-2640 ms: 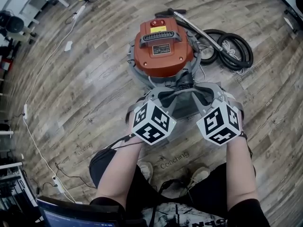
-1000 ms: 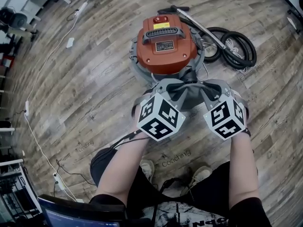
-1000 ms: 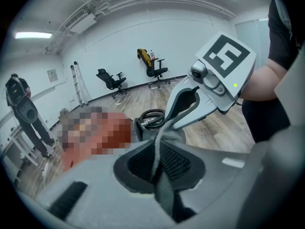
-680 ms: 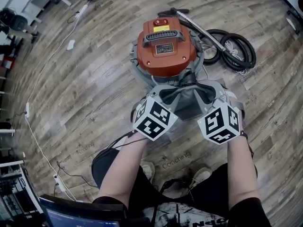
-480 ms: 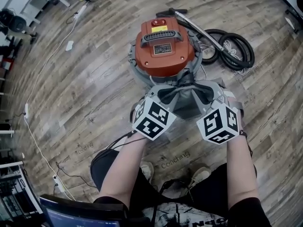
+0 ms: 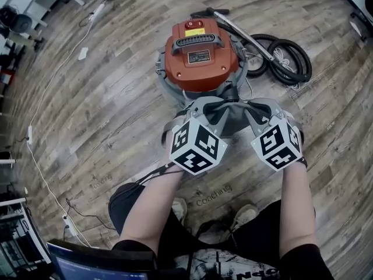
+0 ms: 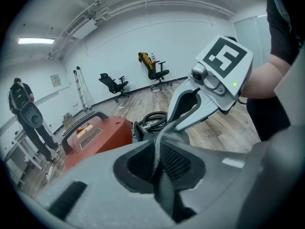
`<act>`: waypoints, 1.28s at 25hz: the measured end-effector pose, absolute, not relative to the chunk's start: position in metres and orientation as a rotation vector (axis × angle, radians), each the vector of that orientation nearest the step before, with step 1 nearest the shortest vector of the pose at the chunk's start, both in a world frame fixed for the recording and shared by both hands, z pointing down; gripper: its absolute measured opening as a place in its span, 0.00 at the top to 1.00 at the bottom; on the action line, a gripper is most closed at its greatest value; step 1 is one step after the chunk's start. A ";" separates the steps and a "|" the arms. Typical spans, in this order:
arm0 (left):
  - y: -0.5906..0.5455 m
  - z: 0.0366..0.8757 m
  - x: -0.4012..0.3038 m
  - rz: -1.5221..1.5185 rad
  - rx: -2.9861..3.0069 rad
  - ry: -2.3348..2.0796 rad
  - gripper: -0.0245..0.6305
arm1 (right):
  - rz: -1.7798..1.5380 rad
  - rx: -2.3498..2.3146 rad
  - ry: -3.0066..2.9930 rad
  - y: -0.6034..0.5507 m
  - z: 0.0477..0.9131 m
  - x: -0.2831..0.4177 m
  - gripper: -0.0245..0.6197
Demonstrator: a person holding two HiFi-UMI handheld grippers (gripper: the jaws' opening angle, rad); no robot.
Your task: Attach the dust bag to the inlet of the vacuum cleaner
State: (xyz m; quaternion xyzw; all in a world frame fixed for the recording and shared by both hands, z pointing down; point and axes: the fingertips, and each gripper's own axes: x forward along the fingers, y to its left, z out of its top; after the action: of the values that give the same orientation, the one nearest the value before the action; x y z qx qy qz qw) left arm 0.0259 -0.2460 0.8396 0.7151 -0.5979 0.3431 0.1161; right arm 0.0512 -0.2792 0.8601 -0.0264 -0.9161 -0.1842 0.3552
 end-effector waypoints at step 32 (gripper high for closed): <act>-0.235 0.852 0.019 0.796 2.077 -1.764 0.89 | -0.507 -0.054 -2.464 -0.271 0.844 0.047 0.88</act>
State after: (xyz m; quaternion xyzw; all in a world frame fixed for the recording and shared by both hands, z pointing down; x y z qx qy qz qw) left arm 0.0191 -0.2350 0.8517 0.7231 -0.6144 0.2773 0.1508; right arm 0.0466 -0.2713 0.8435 -0.0204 -0.9317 -0.1917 0.3078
